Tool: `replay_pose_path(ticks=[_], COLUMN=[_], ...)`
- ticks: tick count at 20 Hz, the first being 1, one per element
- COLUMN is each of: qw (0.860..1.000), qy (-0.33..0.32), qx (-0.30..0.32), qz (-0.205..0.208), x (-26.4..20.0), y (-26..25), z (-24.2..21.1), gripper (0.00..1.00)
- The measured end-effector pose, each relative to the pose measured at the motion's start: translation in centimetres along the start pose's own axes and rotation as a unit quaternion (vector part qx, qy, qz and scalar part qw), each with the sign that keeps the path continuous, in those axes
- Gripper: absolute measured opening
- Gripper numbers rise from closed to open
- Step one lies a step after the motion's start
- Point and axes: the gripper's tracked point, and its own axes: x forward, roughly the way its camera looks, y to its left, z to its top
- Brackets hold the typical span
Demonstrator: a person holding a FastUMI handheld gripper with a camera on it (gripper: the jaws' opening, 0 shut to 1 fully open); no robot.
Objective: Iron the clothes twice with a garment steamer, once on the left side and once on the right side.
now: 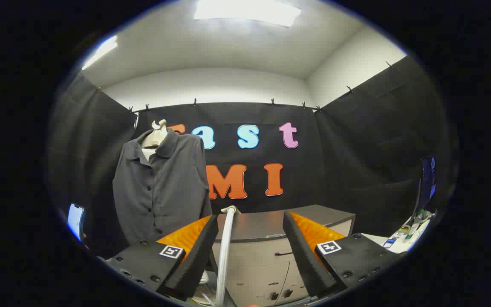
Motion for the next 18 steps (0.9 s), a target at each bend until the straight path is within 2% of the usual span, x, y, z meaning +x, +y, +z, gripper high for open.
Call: replay_pose_path(ticks=[7, 13, 18], qw=[1.000, 0.999, 0.999], qy=[0.000, -0.007, -0.016], qx=[-0.001, -0.029, -0.034], qz=[-0.012, -0.014, 0.006], x=[1.0, 0.9, 0.4], y=[-0.9, -0.8, 1.1], z=[-0.2, 0.4, 0.9], gripper=[0.98, 0.98, 0.98])
